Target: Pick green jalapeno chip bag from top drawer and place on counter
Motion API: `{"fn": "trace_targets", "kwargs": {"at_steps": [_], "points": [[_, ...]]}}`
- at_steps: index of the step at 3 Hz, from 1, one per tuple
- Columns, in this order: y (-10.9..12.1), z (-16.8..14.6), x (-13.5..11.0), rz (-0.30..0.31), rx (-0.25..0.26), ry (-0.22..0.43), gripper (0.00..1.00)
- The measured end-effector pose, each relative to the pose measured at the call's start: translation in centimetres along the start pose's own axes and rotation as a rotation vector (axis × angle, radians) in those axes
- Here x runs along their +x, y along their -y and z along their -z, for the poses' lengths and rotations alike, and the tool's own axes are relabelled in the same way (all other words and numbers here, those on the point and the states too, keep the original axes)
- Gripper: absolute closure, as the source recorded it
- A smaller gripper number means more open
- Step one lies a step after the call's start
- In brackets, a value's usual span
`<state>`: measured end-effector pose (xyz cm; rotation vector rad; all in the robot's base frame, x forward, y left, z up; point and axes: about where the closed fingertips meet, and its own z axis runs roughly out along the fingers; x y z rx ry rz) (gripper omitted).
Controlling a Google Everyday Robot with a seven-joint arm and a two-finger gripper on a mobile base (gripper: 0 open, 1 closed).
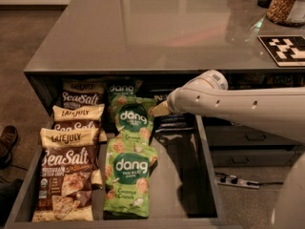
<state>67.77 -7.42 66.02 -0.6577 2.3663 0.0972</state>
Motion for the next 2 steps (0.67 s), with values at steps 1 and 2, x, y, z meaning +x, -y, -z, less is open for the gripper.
{"fn": "trace_targets", "kwargs": {"at_steps": [1, 2], "points": [[-0.07, -0.19, 0.16, 0.001, 0.001, -0.014, 0.32], [-0.13, -0.21, 0.12, 0.004, 0.0, -0.015, 0.35]]}}
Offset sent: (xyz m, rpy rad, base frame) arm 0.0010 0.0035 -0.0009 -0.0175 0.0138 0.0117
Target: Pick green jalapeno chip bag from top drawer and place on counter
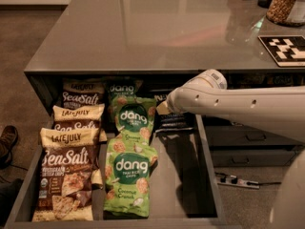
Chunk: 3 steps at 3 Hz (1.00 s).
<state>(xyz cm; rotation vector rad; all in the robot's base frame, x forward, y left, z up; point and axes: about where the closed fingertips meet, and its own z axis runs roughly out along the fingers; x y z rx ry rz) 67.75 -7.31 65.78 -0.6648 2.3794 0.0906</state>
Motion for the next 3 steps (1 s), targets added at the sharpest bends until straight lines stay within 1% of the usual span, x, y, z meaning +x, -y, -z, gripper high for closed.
{"fn": "trace_targets", "kwargs": {"at_steps": [1, 2, 3], "points": [[-0.1, -0.4, 0.4, -0.009, -0.022, -0.002, 0.35], [-0.4, -1.7, 1.6, -0.041, -0.077, -0.019, 0.39], [-0.9, -3.4, 2.8, -0.059, -0.147, -0.059, 0.38]]}}
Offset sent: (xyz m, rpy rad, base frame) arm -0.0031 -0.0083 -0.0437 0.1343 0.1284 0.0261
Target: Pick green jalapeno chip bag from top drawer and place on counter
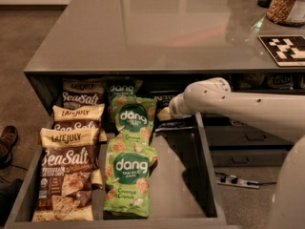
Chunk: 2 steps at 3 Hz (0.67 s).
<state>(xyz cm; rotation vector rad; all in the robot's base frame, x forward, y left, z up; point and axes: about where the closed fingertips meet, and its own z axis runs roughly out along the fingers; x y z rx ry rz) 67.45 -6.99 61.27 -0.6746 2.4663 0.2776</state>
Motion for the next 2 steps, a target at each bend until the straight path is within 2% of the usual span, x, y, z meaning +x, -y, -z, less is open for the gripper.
{"fn": "trace_targets", "kwargs": {"at_steps": [2], "points": [[-0.26, -0.67, 0.17, 0.0, -0.033, -0.033, 0.38]]}}
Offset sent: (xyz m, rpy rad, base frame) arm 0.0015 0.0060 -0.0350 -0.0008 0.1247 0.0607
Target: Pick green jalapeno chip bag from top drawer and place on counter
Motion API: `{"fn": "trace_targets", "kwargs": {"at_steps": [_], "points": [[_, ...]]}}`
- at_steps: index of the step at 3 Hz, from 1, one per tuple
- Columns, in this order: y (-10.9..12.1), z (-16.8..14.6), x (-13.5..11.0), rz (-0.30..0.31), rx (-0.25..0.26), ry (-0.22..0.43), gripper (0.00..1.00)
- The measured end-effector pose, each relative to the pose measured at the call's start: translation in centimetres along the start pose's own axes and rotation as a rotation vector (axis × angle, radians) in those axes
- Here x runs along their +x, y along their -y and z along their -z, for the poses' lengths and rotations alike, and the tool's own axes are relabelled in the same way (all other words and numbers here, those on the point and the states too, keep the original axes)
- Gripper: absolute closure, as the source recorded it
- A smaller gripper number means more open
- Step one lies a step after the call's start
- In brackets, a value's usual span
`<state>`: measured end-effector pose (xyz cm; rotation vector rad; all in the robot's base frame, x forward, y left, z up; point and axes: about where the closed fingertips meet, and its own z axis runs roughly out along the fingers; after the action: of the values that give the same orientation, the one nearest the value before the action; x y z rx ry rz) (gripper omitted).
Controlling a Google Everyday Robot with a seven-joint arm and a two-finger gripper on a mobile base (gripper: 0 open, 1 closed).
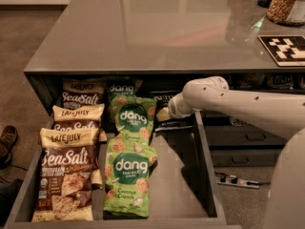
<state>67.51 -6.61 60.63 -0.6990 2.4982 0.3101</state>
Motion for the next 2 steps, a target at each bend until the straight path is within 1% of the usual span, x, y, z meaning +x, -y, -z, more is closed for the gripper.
{"fn": "trace_targets", "kwargs": {"at_steps": [1, 2], "points": [[0.0, 0.0, 0.0, 0.0, 0.0, 0.0, 0.58], [0.0, -0.01, 0.0, 0.0, 0.0, 0.0, 0.81]]}}
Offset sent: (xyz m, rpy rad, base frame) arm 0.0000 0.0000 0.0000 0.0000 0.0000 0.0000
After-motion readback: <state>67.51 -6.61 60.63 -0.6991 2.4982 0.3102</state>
